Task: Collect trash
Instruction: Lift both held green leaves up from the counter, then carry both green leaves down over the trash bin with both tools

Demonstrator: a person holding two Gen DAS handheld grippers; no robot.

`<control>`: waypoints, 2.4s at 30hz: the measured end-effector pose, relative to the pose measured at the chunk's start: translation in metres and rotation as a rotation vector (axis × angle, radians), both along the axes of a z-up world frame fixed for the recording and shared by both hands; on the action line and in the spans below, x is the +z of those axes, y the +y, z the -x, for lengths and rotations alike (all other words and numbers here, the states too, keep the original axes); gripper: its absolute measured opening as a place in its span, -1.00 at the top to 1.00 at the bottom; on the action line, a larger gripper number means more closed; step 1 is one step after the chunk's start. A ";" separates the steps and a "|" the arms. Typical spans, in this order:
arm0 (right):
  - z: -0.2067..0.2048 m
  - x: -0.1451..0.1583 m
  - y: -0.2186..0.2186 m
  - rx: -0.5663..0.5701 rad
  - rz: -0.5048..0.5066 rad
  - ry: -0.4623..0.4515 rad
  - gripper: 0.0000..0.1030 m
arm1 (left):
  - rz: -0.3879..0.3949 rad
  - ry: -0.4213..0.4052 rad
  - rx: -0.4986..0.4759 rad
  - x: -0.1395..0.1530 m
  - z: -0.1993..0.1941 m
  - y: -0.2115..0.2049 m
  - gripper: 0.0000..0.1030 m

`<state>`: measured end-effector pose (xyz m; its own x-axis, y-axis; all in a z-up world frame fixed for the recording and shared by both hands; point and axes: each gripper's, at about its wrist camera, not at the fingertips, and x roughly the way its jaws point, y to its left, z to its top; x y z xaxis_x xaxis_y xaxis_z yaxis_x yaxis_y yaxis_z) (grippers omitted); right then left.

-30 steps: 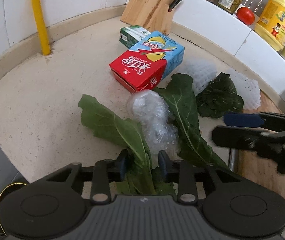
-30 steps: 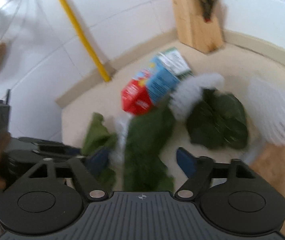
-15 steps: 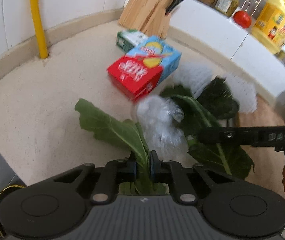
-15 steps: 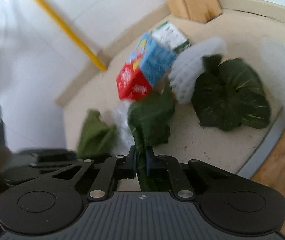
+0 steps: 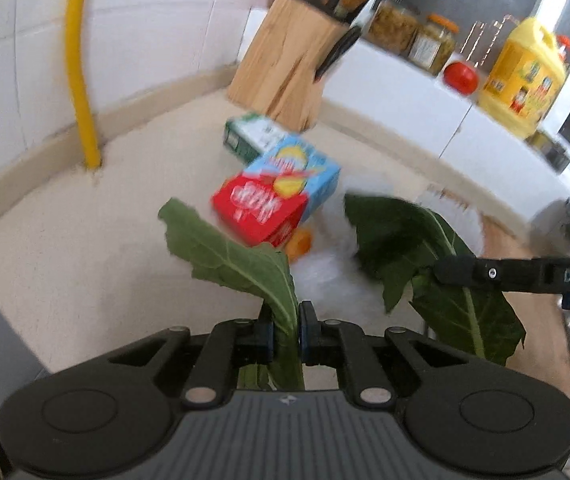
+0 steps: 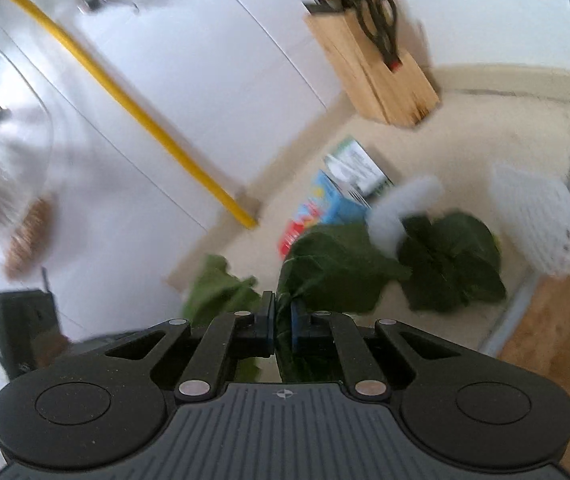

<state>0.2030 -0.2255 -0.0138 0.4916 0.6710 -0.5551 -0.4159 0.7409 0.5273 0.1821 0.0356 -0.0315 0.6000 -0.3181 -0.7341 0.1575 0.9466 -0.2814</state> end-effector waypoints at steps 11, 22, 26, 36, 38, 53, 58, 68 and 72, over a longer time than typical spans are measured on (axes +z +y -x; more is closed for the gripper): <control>0.006 -0.037 0.010 -0.011 0.287 0.016 -0.40 | -0.104 0.077 -0.027 -0.026 0.007 -0.007 0.31; -0.012 -0.055 0.014 -0.020 0.238 0.085 0.63 | -0.036 0.109 0.029 -0.039 0.009 -0.001 0.75; -0.010 -0.051 0.002 -0.041 0.179 0.113 0.73 | 0.018 0.091 0.054 -0.035 0.011 0.004 0.88; 0.015 -0.009 -0.009 -0.075 0.009 0.049 0.80 | 0.053 0.009 0.020 -0.009 0.016 0.003 0.91; 0.019 -0.001 -0.008 -0.072 -0.014 0.029 0.80 | 0.058 -0.008 0.012 -0.004 0.018 0.002 0.91; 0.036 0.022 0.001 -0.071 -0.067 -0.040 0.80 | 0.055 -0.072 -0.008 0.016 0.031 0.004 0.91; 0.044 0.027 0.007 -0.059 -0.068 -0.057 0.80 | 0.049 -0.096 -0.001 0.021 0.039 0.009 0.91; 0.054 0.033 0.022 -0.028 -0.070 -0.073 0.80 | 0.029 -0.134 0.030 0.031 0.056 0.020 0.91; 0.058 0.037 0.031 -0.005 -0.068 -0.083 0.80 | 0.026 -0.155 0.052 0.035 0.065 0.029 0.91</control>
